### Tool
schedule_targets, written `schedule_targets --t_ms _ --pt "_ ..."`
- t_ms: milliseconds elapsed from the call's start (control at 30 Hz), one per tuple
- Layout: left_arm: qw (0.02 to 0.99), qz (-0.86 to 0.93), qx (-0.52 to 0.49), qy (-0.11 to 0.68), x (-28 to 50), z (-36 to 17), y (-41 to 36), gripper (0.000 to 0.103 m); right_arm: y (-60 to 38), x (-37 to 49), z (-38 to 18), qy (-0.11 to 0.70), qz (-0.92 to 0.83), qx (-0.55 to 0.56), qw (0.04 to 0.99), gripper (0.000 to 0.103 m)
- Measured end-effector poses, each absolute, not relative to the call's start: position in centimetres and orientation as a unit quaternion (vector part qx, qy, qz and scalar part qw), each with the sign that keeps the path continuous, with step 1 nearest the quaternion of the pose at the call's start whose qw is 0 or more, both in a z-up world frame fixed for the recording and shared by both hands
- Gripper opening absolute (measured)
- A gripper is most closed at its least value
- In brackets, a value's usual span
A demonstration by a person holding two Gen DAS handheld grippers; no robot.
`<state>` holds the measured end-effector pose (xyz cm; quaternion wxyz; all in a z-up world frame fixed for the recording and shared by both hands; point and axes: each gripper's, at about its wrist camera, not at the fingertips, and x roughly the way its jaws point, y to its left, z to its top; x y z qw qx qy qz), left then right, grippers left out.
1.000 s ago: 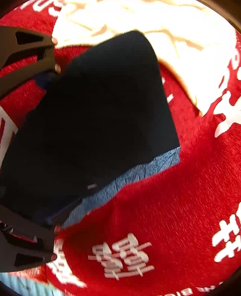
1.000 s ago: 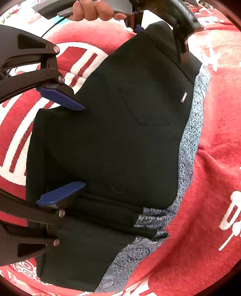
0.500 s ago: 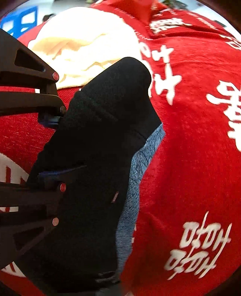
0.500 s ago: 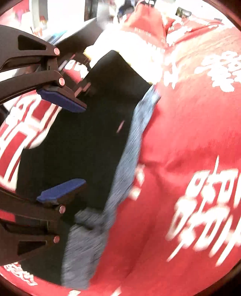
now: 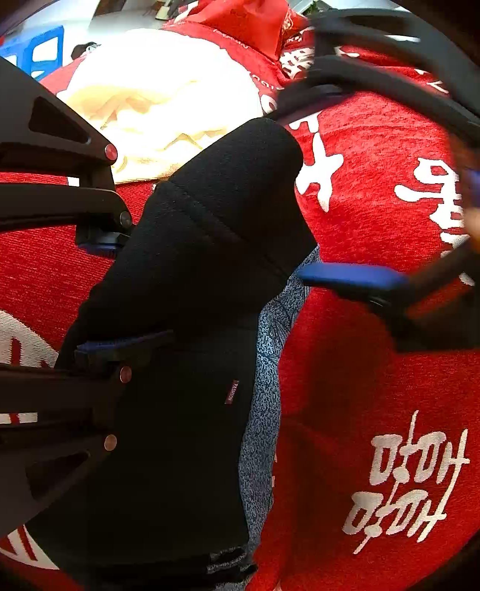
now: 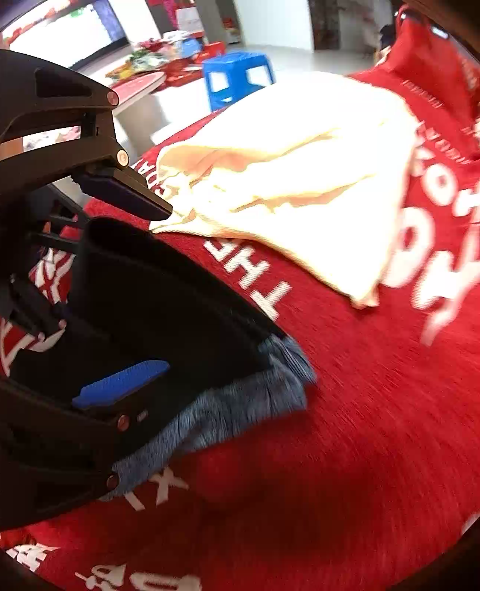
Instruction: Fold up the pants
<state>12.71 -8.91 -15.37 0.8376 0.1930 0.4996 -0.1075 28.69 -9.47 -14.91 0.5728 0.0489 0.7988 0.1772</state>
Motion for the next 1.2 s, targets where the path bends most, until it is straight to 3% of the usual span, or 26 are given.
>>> schedule_targets --t_ms 167,267,333,833,1200 --pt "0.837 -0.105 0.199 0.498 12.1 -15.4 -9.2 0.035 -9.1 28.2 -17.4 0.824 0.162 0.038 0.542 0.080" --pt "0.833 -0.105 0.210 0.500 11.9 -15.8 -9.7 0.035 -10.0 27.7 -16.6 0.816 0.171 0.059 0.549 0.024" --pt "0.833 -0.114 0.213 0.497 11.7 -15.7 -10.2 0.035 -10.6 27.4 -15.3 0.798 0.180 0.055 0.572 0.015" --pt "0.850 -0.178 0.221 0.443 7.3 -8.6 -16.1 0.035 -21.7 21.5 -6.3 0.678 0.209 0.201 0.676 0.013" --pt "0.838 -0.279 0.238 0.403 0.7 -3.1 -25.5 0.035 -36.6 9.5 -0.5 0.570 0.174 0.332 0.731 0.013"
